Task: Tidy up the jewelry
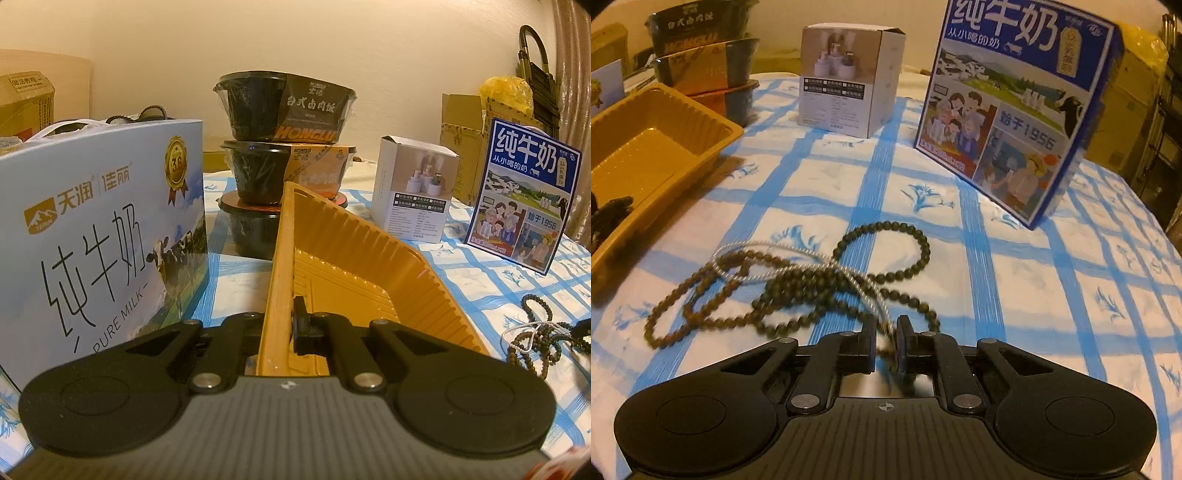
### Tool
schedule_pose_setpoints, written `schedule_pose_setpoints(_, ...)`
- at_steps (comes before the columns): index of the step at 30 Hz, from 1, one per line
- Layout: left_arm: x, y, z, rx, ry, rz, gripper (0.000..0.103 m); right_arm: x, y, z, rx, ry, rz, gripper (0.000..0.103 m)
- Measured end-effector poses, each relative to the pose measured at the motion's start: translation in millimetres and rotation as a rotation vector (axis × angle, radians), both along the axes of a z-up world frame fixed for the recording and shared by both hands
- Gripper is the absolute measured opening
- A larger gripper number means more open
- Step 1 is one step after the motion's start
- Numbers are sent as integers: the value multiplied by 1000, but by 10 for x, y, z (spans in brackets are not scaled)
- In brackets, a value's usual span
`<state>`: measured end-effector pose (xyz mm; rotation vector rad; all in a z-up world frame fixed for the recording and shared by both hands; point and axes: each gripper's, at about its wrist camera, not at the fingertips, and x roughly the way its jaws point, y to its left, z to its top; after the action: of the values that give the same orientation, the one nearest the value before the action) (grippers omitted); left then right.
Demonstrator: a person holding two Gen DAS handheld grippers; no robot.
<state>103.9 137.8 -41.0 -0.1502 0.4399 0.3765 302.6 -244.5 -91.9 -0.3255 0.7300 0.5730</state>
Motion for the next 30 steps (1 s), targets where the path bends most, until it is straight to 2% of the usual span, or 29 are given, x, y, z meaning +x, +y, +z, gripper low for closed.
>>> schedule_pose_setpoints(7,0,-1,-6,3,2,-1,5,233,75,-70,10,41,20,12)
schedule_pose_setpoints(8,-2,-1,-6,3,2,-2,5,248,95,-81,0,37,25,11)
schedule_pose_setpoints(9,-3,-1,-9,5,3,-3,5,250,110,-80,-6,25,29,1)
schedule_pose_setpoints(12,-5,-4,-7,5,3,-3,5,205,83,10,32,-7,35,1)
schedule_pose_setpoints(15,-9,-3,-6,1,0,0,5,62,-33,153,80,-46,33,1)
schedule_pose_setpoints(17,-15,-7,-6,0,-1,0,5,-80,-127,197,73,-71,18,1)
schedule_pose_setpoints(20,-21,-4,-2,-5,-3,-1,5,-281,-324,78,58,-8,-48,1)
schedule_pose_setpoints(23,-25,-4,-7,-8,-5,2,5,-558,-381,-82,54,54,-50,1)
schedule_pose_setpoints(27,-28,-7,-3,-6,-5,1,5,-856,-174,-108,99,79,42,1)
schedule_pose_setpoints(30,-24,-10,7,-6,-4,1,5,-1015,66,53,163,34,138,1)
